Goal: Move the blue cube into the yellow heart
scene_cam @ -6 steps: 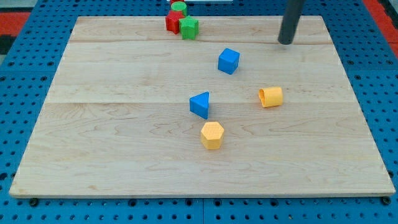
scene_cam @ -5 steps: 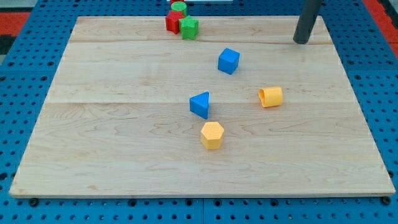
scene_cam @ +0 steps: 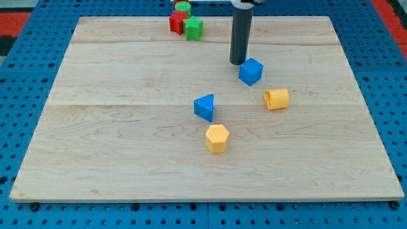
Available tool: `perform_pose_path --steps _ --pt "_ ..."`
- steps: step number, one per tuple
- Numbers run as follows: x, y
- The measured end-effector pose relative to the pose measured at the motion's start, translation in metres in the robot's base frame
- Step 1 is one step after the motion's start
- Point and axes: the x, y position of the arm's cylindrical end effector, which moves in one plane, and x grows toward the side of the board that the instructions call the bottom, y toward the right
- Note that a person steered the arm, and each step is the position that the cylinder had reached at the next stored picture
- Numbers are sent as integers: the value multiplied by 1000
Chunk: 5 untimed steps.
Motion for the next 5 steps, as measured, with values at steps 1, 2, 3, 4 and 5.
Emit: perform_pose_path --steps 1,2,3,4,5 --pt "41 16" --pt "100 17" --pt "106 17" --pt "89 21" --pt "64 50"
